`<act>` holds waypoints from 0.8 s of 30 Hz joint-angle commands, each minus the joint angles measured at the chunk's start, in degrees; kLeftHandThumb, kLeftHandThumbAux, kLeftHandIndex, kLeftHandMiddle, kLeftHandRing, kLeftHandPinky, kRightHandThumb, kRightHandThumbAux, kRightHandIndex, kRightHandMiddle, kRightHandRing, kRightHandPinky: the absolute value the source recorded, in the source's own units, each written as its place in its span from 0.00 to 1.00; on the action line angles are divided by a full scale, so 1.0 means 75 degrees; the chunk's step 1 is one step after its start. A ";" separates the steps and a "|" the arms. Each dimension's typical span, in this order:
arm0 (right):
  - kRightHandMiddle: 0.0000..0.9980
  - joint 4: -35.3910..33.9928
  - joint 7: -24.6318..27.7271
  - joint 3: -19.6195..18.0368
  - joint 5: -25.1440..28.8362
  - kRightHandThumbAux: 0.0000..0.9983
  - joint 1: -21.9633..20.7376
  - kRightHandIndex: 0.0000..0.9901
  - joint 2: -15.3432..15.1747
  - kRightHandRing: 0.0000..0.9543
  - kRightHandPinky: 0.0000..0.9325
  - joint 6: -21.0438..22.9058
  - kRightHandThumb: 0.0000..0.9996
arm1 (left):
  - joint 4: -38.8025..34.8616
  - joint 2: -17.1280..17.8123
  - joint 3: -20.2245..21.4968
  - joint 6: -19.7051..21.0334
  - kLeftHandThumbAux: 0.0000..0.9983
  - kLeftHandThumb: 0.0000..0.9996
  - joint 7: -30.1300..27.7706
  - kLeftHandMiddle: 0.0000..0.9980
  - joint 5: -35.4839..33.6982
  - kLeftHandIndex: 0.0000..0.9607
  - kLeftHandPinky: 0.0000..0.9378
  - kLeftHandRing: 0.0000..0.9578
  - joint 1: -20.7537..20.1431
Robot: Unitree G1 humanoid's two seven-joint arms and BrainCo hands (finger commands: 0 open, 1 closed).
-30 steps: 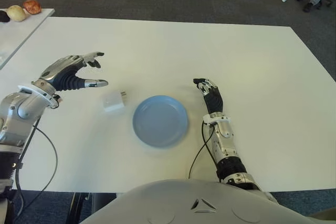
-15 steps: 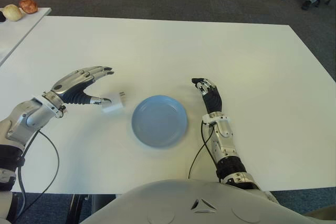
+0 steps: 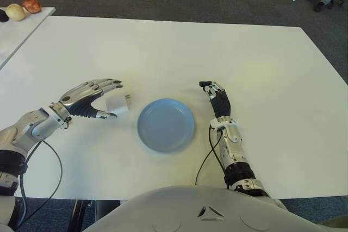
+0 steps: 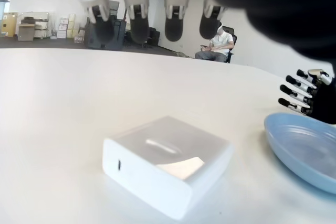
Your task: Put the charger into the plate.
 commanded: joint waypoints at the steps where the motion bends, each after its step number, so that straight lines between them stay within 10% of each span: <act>1: 0.35 0.0458 -0.0010 -0.0020 0.0002 0.63 0.0591 0.38 0.0299 0.26 0.09 0.0401 0.00 | -0.0047 -0.0043 -0.0142 0.0124 0.26 0.26 0.0025 0.00 0.0183 0.00 0.00 0.00 -0.0096; 24: 0.35 0.0452 -0.0183 -0.0026 -0.0084 0.62 0.0568 0.38 0.0316 0.26 0.11 0.0438 0.00 | -0.0719 -0.0622 -0.0495 0.1237 0.33 0.26 0.0004 0.00 0.0367 0.00 0.00 0.00 -0.0157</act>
